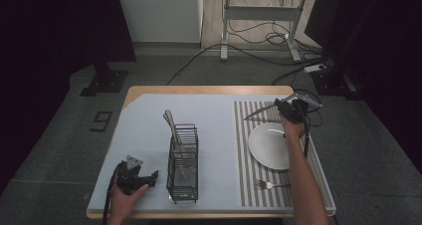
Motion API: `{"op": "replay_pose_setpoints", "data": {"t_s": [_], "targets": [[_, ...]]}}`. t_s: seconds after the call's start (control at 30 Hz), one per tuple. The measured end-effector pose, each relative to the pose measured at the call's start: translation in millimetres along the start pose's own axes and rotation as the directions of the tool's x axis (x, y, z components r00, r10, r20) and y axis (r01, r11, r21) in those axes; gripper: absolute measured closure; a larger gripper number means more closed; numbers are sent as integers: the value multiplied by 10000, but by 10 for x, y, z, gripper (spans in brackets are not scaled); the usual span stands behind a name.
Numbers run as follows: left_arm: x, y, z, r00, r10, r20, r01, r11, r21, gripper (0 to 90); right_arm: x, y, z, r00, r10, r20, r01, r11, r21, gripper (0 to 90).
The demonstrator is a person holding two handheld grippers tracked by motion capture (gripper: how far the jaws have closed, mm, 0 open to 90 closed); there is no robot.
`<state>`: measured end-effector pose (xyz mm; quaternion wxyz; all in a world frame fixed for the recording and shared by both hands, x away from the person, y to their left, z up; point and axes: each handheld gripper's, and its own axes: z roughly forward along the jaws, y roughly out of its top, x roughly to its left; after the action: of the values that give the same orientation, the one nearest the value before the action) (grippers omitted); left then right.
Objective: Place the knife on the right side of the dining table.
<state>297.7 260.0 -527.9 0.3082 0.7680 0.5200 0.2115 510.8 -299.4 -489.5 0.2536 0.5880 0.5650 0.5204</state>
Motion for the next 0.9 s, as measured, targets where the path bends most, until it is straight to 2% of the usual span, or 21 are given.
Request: {"op": "replay_pose_setpoints", "data": {"t_s": [0.23,0.43,0.9], "targets": [[0,0,0,10000,2,-1,-2,10000,1,117,-116,-61,6,9995,326,55,-327,9990,301,600],[0,0,0,10000,0,0,0,10000,0,117,-199,-103,30,9964,849,52,-850,9951,514,590],[0,0,-1,10000,-2,9,2,10000,11,117,-263,-150,57,9902,1362,291,-1382,9869,831,564]]}}
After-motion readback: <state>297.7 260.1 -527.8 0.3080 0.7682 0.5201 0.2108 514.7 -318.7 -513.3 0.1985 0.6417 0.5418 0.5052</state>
